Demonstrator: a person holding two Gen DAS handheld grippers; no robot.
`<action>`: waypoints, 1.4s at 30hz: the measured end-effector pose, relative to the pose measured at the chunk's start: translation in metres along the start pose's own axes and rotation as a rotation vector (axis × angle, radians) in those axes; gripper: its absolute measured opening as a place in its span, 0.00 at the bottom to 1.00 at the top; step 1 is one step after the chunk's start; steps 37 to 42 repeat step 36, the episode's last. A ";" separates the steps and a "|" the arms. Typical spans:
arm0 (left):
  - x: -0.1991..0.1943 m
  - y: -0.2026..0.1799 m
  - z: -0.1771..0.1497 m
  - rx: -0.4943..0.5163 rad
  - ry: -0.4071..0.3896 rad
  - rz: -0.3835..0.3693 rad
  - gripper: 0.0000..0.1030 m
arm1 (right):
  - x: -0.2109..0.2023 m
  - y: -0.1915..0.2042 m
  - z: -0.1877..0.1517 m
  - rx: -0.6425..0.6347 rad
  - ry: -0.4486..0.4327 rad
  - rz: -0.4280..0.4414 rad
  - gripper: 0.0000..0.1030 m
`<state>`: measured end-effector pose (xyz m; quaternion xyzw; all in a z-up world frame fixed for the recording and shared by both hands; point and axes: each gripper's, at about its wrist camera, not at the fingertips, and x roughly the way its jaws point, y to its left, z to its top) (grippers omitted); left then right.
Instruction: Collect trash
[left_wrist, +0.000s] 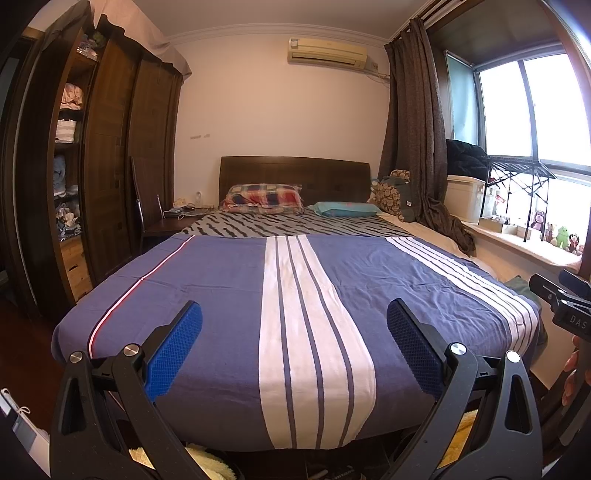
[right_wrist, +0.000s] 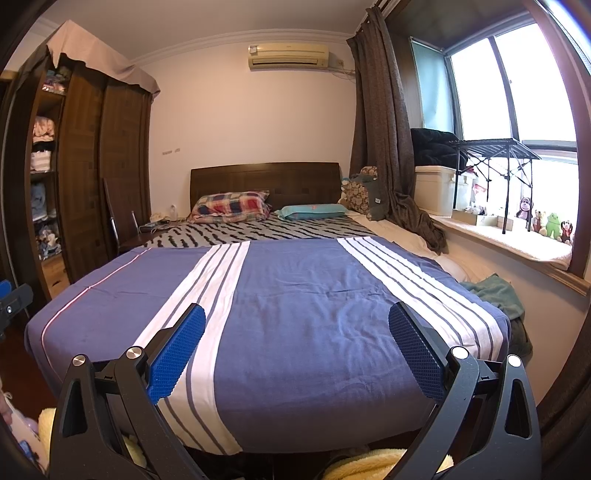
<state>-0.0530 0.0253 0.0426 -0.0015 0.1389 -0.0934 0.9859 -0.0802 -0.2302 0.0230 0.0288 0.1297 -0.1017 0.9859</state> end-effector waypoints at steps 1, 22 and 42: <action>0.000 0.000 0.000 0.000 0.000 0.000 0.92 | 0.000 0.001 0.000 -0.001 0.000 0.000 0.97; -0.001 0.005 -0.002 -0.008 -0.004 0.017 0.92 | 0.004 -0.001 -0.002 0.006 0.015 -0.007 0.97; -0.002 0.004 0.001 -0.002 0.007 -0.006 0.92 | 0.004 -0.002 -0.002 0.002 0.020 0.000 0.97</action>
